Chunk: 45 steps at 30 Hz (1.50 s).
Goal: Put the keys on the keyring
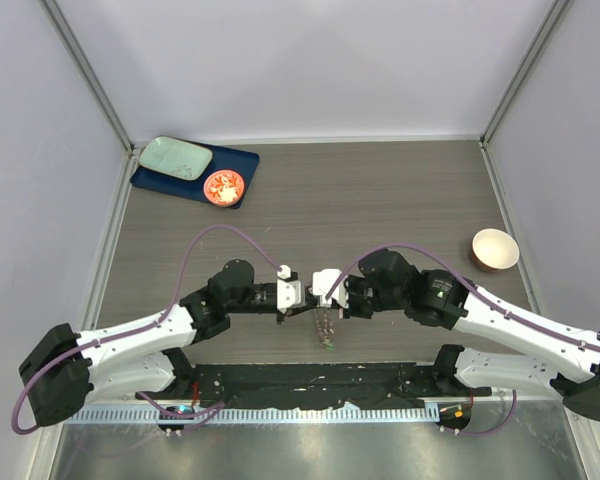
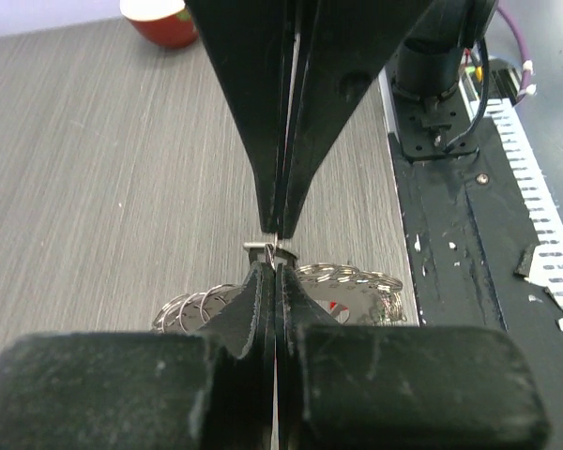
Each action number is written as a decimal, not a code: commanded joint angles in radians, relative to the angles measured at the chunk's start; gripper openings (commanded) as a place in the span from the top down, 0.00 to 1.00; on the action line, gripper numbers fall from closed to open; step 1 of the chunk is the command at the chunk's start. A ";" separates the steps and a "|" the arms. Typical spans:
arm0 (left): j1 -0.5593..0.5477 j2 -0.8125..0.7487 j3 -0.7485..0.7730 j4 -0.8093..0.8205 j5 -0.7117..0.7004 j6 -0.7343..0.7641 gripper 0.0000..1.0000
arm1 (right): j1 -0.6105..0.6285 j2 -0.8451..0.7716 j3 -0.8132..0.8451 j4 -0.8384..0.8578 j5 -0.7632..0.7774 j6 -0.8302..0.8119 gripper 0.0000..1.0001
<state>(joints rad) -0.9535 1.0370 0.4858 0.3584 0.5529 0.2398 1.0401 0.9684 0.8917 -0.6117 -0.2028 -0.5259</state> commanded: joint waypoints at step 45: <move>-0.010 -0.632 0.204 -0.766 -0.938 -0.312 1.00 | -0.063 0.492 0.167 0.012 0.197 0.356 0.99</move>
<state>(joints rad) -0.9604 0.4641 0.5552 -0.2016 -0.2886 -0.0132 1.0096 1.3804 0.9787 -0.6140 -0.0257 -0.2169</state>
